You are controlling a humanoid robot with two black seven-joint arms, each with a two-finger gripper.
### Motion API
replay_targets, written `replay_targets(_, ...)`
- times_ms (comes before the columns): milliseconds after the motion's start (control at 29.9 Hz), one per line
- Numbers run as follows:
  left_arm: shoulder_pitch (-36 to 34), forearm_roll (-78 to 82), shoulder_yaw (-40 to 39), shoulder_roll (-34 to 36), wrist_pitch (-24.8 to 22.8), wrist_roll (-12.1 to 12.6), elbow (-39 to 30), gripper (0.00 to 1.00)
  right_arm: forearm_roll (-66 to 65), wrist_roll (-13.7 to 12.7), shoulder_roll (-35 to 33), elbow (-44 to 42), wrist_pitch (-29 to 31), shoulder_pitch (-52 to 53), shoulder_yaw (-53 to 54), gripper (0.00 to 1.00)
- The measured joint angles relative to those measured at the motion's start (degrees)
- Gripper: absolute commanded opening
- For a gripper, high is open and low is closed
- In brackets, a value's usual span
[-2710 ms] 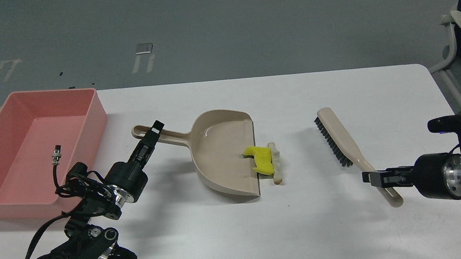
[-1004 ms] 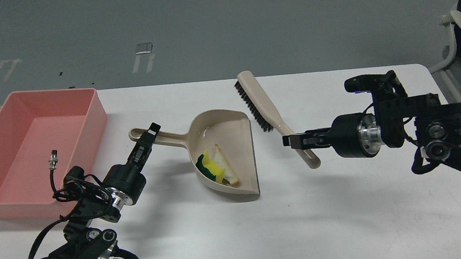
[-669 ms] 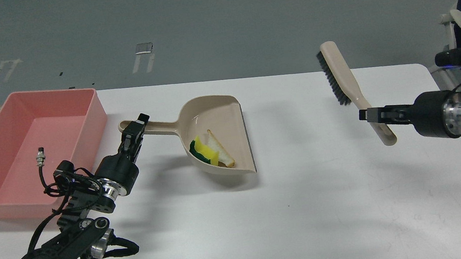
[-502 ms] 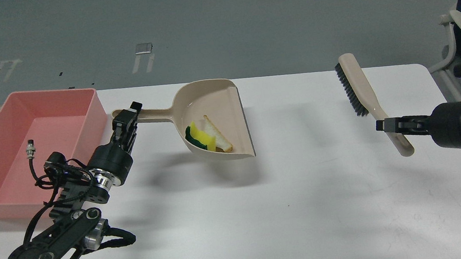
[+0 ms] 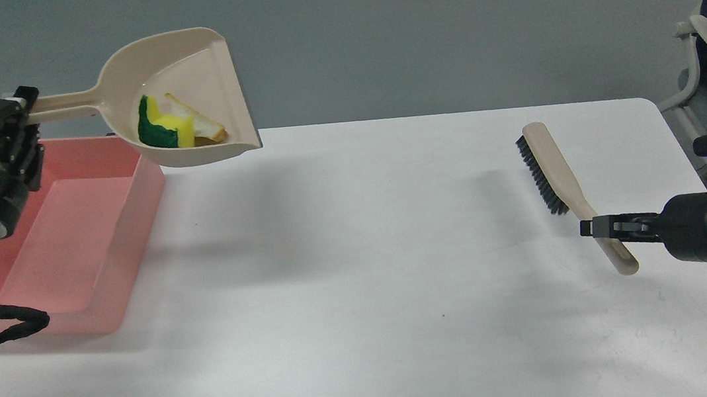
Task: Sweep and dump garbage into bin
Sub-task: 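Lift the dustpan with the left gripper and tip it over the pink bin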
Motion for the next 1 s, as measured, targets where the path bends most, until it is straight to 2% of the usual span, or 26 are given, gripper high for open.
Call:
replay_targets(134, 6.7, -1.5, -6.5, 4.6, -3.9, -0.6, 2.0, 0.00, 0.0, 0.0, 0.0, 0.3, 0.0, -0.7, 0.0, 0.00)
replay_targets(268, 11.7, -1.8, -12.9, 5.5, -7.5, -1.0, 6.3, 0.00, 0.0, 0.0, 0.0, 0.7, 0.0, -0.8, -0.1, 0.00)
replay_targets(435, 13.8, -0.7, -16.4, 6.8, -9.2, -2.8, 12.8, 0.00, 0.0, 0.0, 0.1, 0.9, 0.0, -0.9, -0.1, 0.00)
replay_targets(569, 14.1, 2.4, -16.3, 10.2, -9.3, -6.9, 18.5, 0.00, 0.0, 0.0, 0.5, 1.1, 0.0, -1.5, -0.2, 0.00)
replay_targets(736, 14.2, 14.9, -16.0, 11.9, -8.7, -11.4, 20.7, 0.00, 0.0, 0.0, 1.5, 1.1, 0.0, -1.8, 0.1, 0.01)
replay_targets(870, 13.9, 26.6, -16.0, 12.8, -6.2, -12.1, 20.8, 0.00, 0.0, 0.0, 2.1, 1.1, 0.0, -1.8, 0.1, 0.01)
replay_targets(1004, 14.1, 34.7, -16.0, 14.1, -1.6, -12.2, 20.8, 0.00, 0.0, 0.0, 2.2, 1.2, 0.0, -1.8, 0.1, 0.01)
